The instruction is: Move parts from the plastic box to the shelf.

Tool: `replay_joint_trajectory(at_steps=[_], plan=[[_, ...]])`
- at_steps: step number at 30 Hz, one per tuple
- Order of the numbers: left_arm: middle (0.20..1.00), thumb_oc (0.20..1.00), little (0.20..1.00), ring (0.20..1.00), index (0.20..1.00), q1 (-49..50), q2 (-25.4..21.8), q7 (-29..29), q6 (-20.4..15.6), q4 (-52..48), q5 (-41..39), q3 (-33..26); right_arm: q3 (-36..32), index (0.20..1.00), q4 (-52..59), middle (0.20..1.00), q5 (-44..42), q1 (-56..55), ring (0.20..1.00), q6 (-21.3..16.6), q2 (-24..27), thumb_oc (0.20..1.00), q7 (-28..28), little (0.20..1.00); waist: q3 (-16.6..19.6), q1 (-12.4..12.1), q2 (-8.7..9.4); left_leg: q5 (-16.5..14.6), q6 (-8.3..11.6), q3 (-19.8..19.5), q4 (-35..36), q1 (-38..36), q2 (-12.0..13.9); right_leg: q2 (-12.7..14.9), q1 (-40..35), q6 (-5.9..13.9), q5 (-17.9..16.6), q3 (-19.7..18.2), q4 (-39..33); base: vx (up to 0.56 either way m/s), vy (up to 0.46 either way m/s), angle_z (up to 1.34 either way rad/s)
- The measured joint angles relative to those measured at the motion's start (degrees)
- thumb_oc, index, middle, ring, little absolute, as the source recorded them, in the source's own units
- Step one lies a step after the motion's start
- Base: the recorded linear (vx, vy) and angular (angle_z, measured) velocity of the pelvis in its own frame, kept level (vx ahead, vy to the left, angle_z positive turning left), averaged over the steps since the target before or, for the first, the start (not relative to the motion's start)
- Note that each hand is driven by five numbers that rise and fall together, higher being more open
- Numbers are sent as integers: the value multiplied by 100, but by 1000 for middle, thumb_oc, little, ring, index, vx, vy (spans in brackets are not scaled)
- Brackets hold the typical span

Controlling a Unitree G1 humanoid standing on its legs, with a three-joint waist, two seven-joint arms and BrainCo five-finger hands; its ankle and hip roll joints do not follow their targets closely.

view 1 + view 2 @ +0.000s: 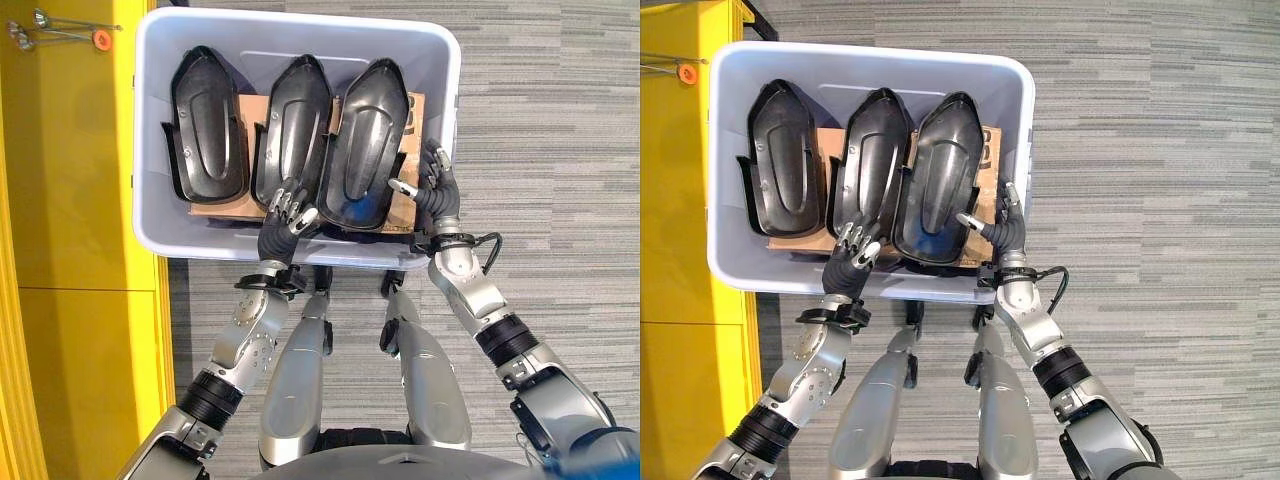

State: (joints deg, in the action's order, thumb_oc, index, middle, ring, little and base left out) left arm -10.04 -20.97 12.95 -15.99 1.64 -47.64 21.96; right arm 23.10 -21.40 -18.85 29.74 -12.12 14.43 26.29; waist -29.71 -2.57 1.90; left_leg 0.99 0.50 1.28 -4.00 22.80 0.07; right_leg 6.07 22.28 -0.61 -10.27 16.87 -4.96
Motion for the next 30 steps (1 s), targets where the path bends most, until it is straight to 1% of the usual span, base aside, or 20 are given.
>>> replay_joint_trajectory(at_steps=[5,8,22,27,30], plan=[[1000,1000,1000,1000,1000,1,0,-4,-7,0,-1,1,49,1000,-207,1000,7,55,1000,58,-51,1000,40,1000,-2,-15,0,3,-3,11,-4,53,0,1,68,-2,-9,-15,1,0,0,0],[1000,1000,1000,1000,1000,-31,-4,-4,-39,0,0,15,61,1000,-330,1000,227,244,1000,109,-43,1000,104,1000,-7,-15,-7,3,-3,-8,-43,104,-1,3,105,-2,-9,-13,21,0,0,0],[1000,1000,1000,1000,1000,-91,-1,2,-96,-2,-2,75,118,1000,-654,1000,234,739,1000,76,-97,1000,212,1000,-67,-37,-30,1,-4,-71,-486,769,-1,71,704,-36,33,-1,467,-2,1,1],[1000,1000,1000,1000,1000,-241,-18,9,-107,-4,-3,99,-28,1000,-788,1000,453,1083,1000,-8,-72,1000,468,1000,-76,-6,-42,-34,-4,-153,-853,1300,-8,174,1328,-71,266,10,1133,0,19,7],[1000,1000,1000,1000,1000,-277,-4,7,-143,-17,-1,142,-55,1000,-1036,1000,478,1277,1000,-81,-79,1000,586,1000,-88,-2,-65,-90,-1,-193,-1082,1521,-9,223,1536,-77,413,28,1468,42,4,7]])
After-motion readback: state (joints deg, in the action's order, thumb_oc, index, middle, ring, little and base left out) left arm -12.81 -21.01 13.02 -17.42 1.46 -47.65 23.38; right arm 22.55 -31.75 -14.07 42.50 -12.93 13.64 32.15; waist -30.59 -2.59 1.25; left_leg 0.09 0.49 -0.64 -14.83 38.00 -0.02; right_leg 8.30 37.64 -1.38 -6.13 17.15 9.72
